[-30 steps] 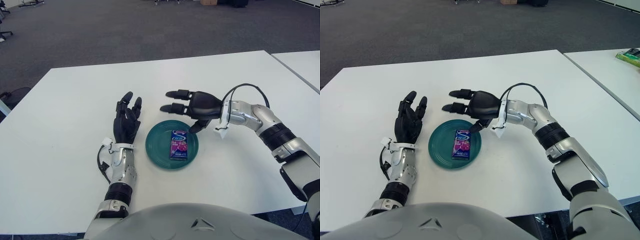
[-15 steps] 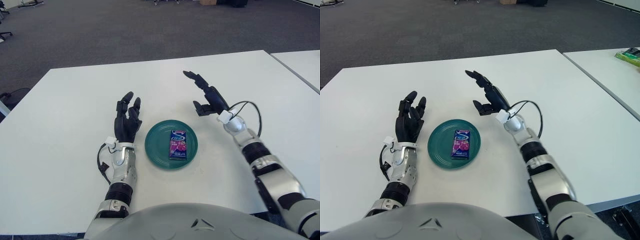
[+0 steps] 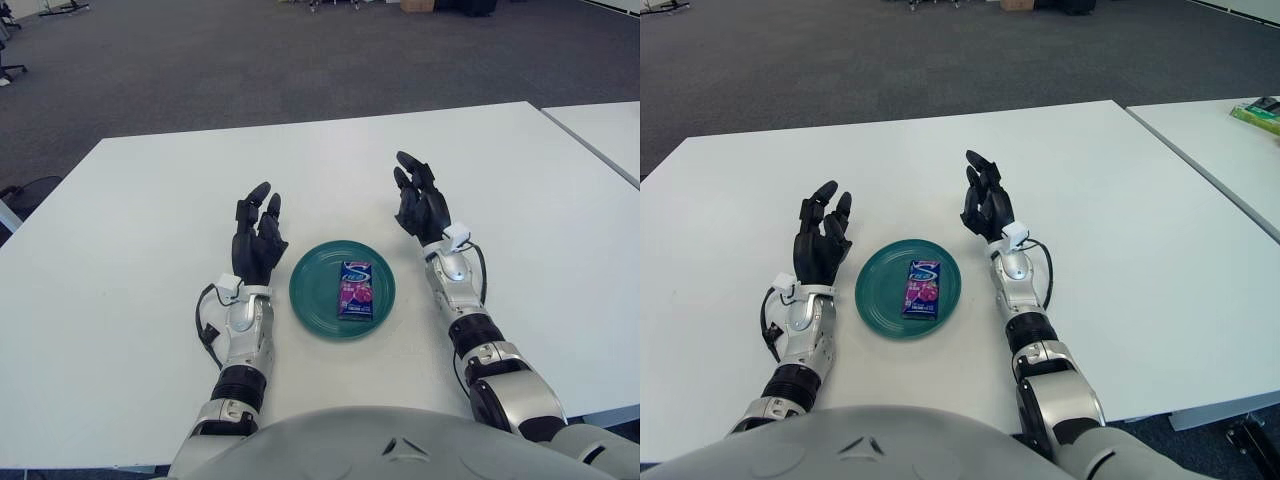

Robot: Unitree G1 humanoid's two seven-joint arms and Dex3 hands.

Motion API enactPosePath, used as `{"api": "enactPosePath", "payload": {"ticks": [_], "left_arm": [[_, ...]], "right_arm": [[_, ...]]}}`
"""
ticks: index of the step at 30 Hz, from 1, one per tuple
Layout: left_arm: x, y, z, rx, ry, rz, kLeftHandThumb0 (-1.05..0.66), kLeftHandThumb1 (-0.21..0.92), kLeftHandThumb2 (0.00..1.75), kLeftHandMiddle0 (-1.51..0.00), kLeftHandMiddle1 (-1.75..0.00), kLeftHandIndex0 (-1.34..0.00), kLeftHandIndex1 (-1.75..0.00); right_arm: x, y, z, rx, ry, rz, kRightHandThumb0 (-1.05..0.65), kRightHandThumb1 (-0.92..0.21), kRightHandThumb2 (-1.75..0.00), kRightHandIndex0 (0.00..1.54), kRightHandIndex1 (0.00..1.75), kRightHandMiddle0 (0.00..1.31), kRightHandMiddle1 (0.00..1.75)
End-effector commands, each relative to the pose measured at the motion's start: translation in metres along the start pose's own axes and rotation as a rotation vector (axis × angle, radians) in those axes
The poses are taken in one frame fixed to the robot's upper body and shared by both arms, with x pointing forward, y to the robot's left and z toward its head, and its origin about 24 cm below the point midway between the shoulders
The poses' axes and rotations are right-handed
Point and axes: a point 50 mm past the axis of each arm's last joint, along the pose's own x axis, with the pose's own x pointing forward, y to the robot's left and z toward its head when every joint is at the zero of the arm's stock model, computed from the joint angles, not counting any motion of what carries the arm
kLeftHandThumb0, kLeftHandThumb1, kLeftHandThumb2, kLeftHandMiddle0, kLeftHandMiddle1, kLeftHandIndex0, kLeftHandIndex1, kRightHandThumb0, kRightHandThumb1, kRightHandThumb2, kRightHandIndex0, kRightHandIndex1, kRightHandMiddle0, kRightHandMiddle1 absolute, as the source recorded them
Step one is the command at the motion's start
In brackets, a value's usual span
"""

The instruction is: Put the gum into the plate.

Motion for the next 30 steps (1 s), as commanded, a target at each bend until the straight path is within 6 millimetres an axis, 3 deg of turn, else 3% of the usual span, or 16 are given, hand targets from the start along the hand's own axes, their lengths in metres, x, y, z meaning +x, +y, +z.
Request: {"api": "enactPosePath", "payload": {"ticks": [1,12,30], "left_arm": [[-0.058,-0.009,-0.037,-0.072,0.207,0.146,-0.8,0.92,0.88,-0.32,0.0,-0.04,-0.79],[-0.062,-0.007,-0.035,-0.049,0.21,0.142,-0.82,0.92,0.92,-0.29,0.0,0.0,-0.76],[-0.063,-0.004,-0.033,-0.015,0.211,0.119,-0.85,0.92,0.9,-0.26,0.0,-0.04,-0.78]], "right_arm": [[0.001,-0.004,0.005,-0.038,-0.01,0.001,-0.91,-0.92,-1.01,0.02,0.0,0.0,0.26],[-0.024,-0.019,-0.01,-0.093,0.077,0.005,-0.94,-0.92,-1.1,0.0,0.0,0.0,0.05],[-0.045,-0.007,-0.007,-0.201,0.221,-0.031,-0.95,-0.92,-1.1,0.0,0.0,0.0,0.0]]}}
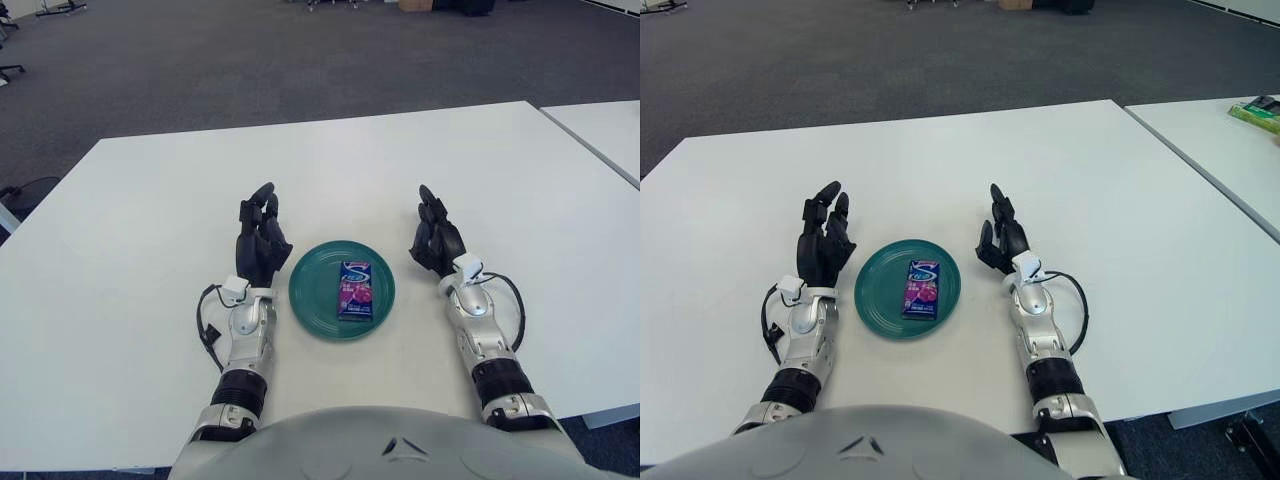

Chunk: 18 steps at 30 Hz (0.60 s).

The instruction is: Put the gum into the plate.

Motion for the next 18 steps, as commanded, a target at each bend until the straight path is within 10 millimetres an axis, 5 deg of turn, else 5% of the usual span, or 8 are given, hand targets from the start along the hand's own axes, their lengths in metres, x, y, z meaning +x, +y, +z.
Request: {"api": "enactPosePath", "payload": {"ticks": [1,18], "left_arm": [[-0.06,-0.001,-0.035,-0.065,0.225,0.136,-0.85,0.92,0.89,-0.26,0.0,-0.04,-0.78],[-0.063,0.005,-0.037,-0.03,0.25,0.133,-0.85,0.92,0.88,-0.28,-0.01,-0.04,-0.77]], "right_arm": [[-0.004,0.005,0.002,-0.016,0.049,0.015,-0.94,-0.92,-1.1,0.0,0.0,0.0,0.0],[-0.017,0.005,-0.038,0.068,0.184,0.016,-0.91,-0.92,-1.1,0.0,0.0,0.0,0.0]]}}
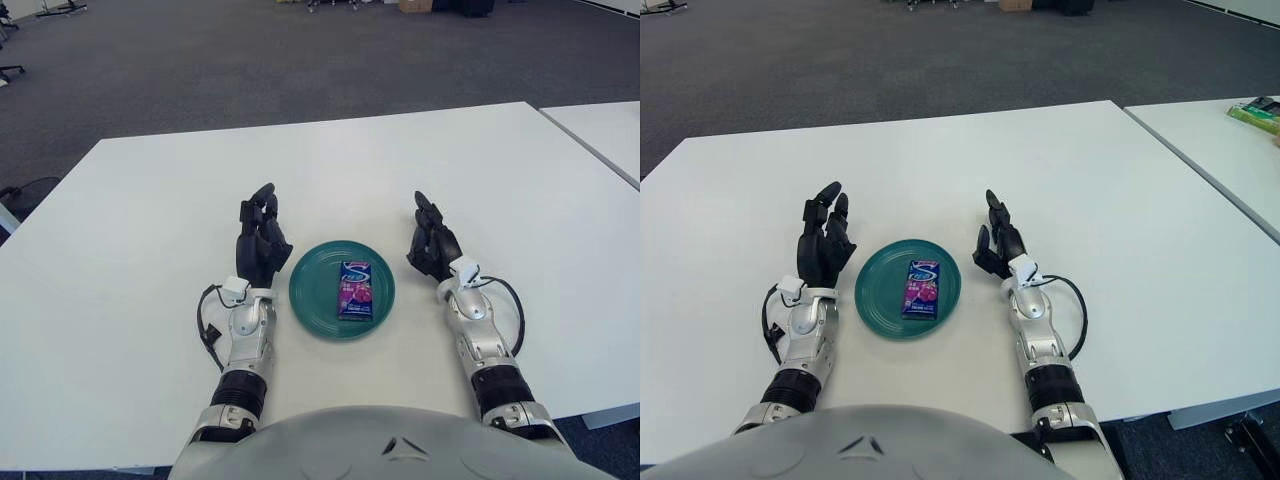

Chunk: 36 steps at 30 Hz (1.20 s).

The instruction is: Put the gum into the plate.

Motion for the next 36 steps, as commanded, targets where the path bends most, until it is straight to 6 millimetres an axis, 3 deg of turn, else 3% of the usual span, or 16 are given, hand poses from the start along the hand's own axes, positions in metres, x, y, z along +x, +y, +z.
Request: {"api": "enactPosePath", "payload": {"ticks": [1,23,36], "left_arm": [[-0.062,0.004,-0.037,-0.028,0.25,0.133,-0.85,0.92,0.88,-0.27,-0.01,-0.04,-0.77],[-0.062,0.007,-0.036,0.074,0.272,0.125,-0.84,0.92,0.92,-0.23,0.0,0.0,-0.68],[-0.069,0.009,-0.014,0.177,0.255,0.113,-0.84,0.92,0.93,-0.23,0.0,0.0,-0.63]], "right_arm": [[-0.014,0.002,-0.03,0.039,0.143,-0.01,-0.91,-0.92,-1.1,0.0,0.0,0.0,0.0],[-0.022,0.004,-0.042,0.094,0.147,-0.033,-0.87,-0.92,-1.11,0.03,0.01,0.01,0.01],[-0.024,0.007,-0.048,0.083,0.134,-0.031,-0.84,-0.92,-1.08,0.02,0.0,0.01,0.01]]}}
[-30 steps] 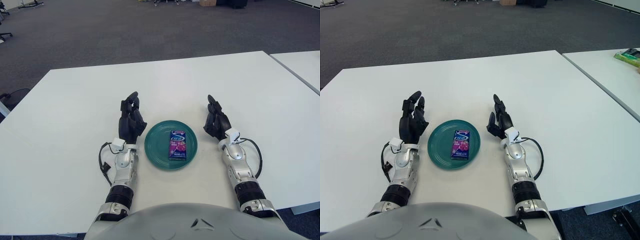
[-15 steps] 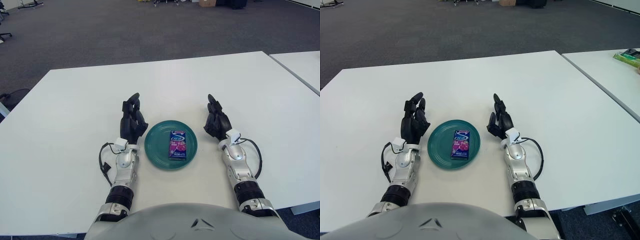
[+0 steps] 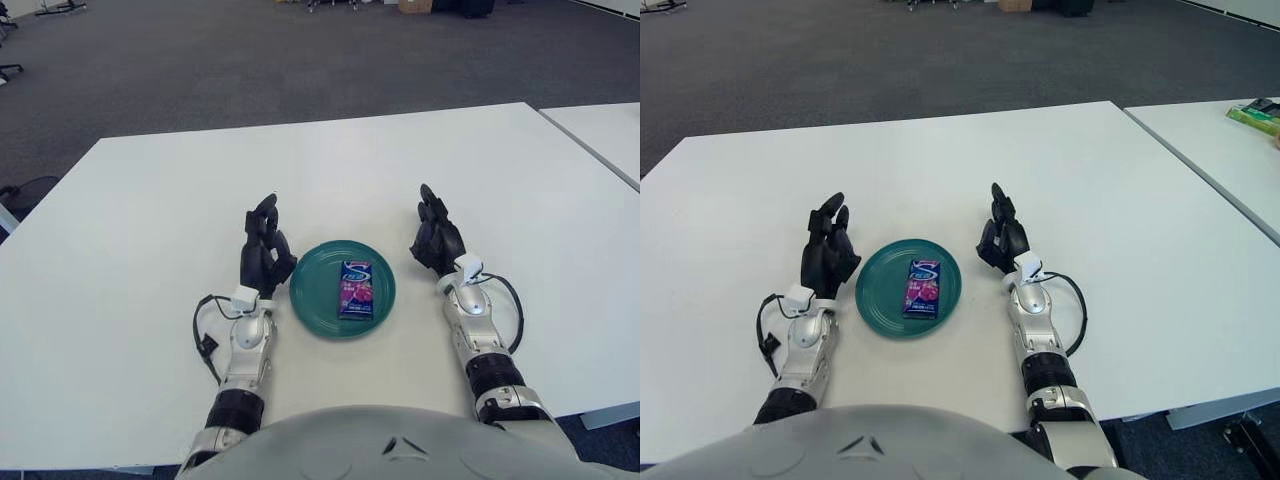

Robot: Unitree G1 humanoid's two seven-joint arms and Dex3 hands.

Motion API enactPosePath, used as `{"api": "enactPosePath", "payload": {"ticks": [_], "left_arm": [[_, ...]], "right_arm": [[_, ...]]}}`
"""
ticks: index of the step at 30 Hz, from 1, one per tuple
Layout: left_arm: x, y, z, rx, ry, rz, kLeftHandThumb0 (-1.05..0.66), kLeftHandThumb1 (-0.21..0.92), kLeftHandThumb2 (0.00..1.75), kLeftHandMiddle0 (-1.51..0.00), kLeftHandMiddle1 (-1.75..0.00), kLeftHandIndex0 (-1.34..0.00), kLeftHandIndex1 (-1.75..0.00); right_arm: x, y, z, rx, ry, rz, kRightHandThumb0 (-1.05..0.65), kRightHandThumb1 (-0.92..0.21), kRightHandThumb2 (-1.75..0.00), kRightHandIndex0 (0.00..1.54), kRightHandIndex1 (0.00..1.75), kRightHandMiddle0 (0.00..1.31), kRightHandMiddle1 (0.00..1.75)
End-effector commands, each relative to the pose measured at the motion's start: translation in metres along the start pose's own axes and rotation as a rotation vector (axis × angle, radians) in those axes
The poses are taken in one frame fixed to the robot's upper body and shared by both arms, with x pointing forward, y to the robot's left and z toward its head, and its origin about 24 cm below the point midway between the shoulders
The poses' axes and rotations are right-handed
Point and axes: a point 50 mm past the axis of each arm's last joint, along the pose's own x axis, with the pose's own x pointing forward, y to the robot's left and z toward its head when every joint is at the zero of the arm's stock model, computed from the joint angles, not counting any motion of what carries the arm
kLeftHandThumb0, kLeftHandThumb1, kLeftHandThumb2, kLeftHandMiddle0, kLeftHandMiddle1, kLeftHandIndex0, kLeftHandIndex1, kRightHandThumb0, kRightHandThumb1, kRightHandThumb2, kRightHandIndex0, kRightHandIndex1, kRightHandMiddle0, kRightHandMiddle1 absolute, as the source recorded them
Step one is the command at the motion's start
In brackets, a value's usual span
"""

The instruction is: Put the gum into the plate.

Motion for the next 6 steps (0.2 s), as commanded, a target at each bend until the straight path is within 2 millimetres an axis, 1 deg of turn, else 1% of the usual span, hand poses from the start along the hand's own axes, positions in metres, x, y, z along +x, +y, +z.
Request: {"api": "enactPosePath", "payload": {"ticks": [1,6], "left_arm": [[-0.0412,0.0049,-0.0203,0.023,0.18,0.06,-0.84,0.92,0.93,-0.23,0.0,0.0,-0.63],[-0.0434,0.008,-0.0135,0.037,0.168,0.077,-0.85,0.92,0.92,-0.23,0.0,0.0,-0.62]], "right_arm": [[-0.0324,0.0038,-0.0413,0.02,0.196,-0.015,-0.84,-0.92,-1.08,0.02,0.0,0.01,0.01],[-0.031,0.0049,-0.0425,0.001,0.187,-0.009,-0.82,-0.92,-1.06,0.02,0.0,0.0,0.01]]}}
